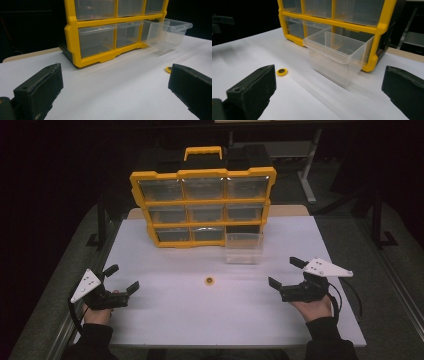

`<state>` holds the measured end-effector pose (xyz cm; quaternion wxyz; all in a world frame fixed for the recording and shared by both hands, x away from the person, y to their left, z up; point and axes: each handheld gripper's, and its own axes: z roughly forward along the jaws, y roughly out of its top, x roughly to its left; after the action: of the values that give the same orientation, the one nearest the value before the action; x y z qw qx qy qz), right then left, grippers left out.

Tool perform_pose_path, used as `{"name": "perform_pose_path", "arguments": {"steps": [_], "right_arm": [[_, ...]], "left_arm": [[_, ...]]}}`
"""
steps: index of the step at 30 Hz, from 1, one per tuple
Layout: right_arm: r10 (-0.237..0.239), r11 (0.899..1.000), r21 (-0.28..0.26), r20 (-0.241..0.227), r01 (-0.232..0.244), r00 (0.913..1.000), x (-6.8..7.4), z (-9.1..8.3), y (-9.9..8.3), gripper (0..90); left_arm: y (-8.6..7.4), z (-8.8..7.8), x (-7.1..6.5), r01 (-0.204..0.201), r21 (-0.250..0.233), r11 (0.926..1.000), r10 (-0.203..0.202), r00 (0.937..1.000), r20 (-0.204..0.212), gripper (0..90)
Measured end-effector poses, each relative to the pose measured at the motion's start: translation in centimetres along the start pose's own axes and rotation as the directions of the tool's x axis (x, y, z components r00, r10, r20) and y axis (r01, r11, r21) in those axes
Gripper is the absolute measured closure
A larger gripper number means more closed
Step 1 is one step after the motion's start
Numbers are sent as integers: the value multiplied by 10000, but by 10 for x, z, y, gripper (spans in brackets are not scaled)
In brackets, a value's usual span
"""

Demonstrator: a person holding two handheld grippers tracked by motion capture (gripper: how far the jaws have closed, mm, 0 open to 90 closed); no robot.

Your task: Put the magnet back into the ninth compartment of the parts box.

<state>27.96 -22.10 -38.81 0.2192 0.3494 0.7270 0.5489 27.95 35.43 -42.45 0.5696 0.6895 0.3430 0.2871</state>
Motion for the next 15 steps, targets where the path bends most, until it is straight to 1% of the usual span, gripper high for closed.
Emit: {"name": "perform_pose_path", "arguments": {"steps": [8,15], "right_arm": [[-138,9996,260,-196,143,9997,4,8,4,0],[-254,9984,486,-416,274,9988,7,14,8,0]], "left_arm": [[0,1,0,-20,76,10000,20,10000,-66,0],[-1,0,1,155,-34,9999,-156,9998,-124,0]]}}
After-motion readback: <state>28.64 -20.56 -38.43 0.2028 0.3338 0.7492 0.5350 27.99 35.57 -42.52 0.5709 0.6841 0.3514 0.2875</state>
